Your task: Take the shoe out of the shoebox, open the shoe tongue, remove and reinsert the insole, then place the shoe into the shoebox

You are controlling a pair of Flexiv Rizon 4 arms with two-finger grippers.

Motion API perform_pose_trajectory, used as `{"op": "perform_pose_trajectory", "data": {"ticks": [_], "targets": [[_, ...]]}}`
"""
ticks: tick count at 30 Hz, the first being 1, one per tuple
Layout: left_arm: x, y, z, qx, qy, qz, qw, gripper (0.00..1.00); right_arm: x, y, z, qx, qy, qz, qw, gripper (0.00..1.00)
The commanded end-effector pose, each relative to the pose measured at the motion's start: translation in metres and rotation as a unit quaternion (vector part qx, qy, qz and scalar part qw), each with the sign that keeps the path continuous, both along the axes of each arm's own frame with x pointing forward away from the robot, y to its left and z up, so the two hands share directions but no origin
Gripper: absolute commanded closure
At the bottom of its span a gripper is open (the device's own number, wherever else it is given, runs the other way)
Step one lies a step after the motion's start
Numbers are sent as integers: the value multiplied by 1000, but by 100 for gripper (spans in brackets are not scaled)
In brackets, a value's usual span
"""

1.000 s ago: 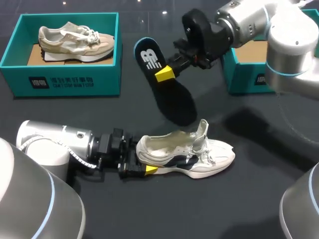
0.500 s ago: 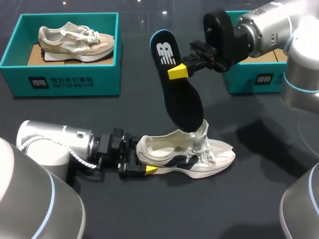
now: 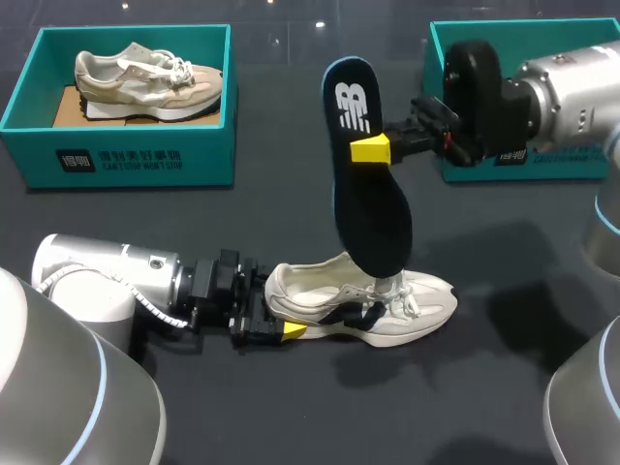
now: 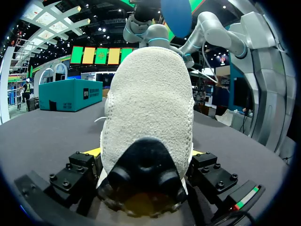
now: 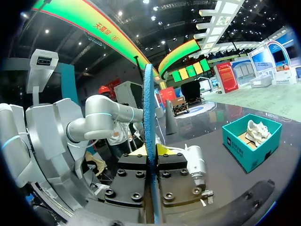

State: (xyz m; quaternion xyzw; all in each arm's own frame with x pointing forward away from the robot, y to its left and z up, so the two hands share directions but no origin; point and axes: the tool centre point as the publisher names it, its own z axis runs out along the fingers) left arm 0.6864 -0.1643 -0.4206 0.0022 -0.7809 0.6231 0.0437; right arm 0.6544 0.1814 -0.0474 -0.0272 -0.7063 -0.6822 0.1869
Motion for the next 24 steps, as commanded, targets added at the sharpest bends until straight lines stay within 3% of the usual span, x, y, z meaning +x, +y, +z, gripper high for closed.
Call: {"op": "perform_pose_trajectory", "data": {"ticks": [1,4,24], "targets": [[0,0,-1,0,0,0,1000,100,-18,-22,2,-2,34,-87,996,100],[0,0,-1,0,0,0,1000,100,-28,-33,8,-8,71,-110,991,100],[0,0,-1,0,0,0,1000,100,-37,-32,9,-14,71,-123,990,100]]}}
